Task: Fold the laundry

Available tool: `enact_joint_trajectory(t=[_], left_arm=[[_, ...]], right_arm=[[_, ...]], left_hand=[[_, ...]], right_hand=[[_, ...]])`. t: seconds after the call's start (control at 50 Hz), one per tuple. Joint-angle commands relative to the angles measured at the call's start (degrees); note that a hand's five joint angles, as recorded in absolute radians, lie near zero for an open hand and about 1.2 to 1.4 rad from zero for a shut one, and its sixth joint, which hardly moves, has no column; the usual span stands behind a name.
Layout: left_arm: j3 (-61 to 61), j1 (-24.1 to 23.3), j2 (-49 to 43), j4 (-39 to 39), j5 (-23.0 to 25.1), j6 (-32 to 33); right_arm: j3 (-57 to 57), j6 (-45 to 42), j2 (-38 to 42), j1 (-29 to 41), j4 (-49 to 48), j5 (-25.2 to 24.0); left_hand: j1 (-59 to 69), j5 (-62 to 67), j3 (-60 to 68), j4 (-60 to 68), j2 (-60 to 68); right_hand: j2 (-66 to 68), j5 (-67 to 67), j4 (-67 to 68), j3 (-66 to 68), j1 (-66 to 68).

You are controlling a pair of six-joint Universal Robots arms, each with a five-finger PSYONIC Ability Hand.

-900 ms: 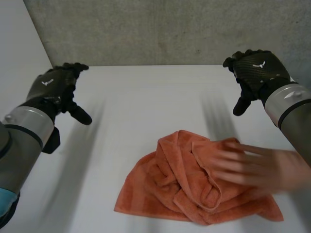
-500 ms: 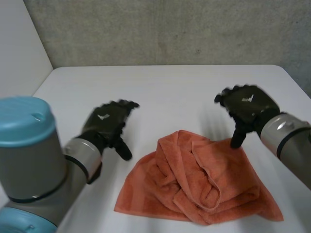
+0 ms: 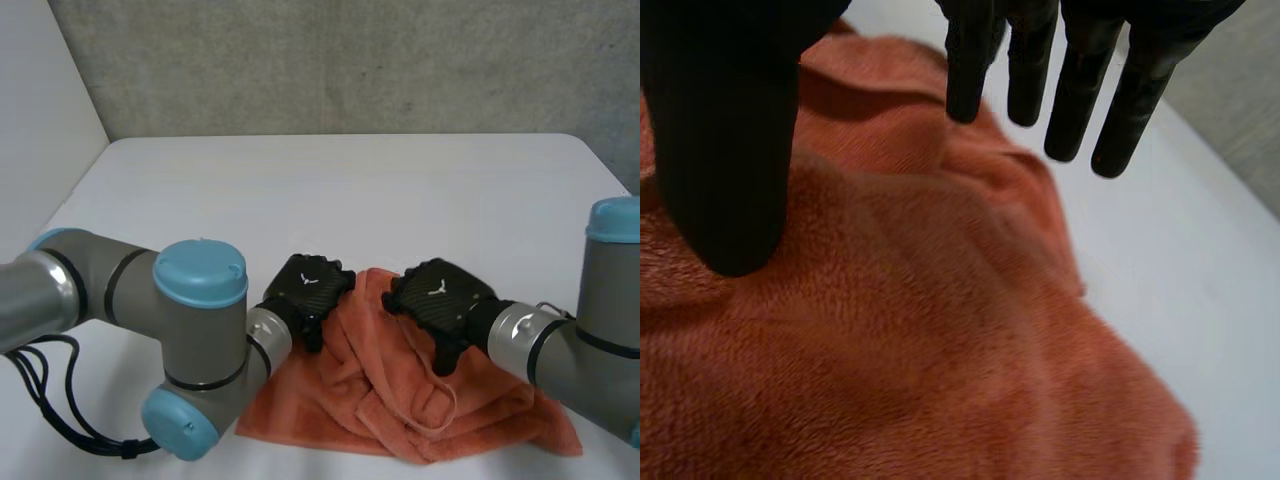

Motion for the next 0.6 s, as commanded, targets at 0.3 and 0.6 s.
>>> enact_joint_trajectory(t=[0.3,0.6], left_arm=[[7.8,0.2,-0.9,14.5,0.5,2.0],[8.8,6.4,17.3,38.7,-13.0,2.3]], right_arm=[[-13.3,1.6,4.0,0.5,-9.2,6.8],[-18.9,20.9,-9.3,-0.3,-35.3,20.4]], left_hand=[[55.7,55.9,56.0,56.0,56.0],[55.7,55.9,56.0,56.0,56.0]], right_hand=[[59.4,59.6,59.0,59.1,62.0],[59.4,59.6,59.0,59.1,62.0]])
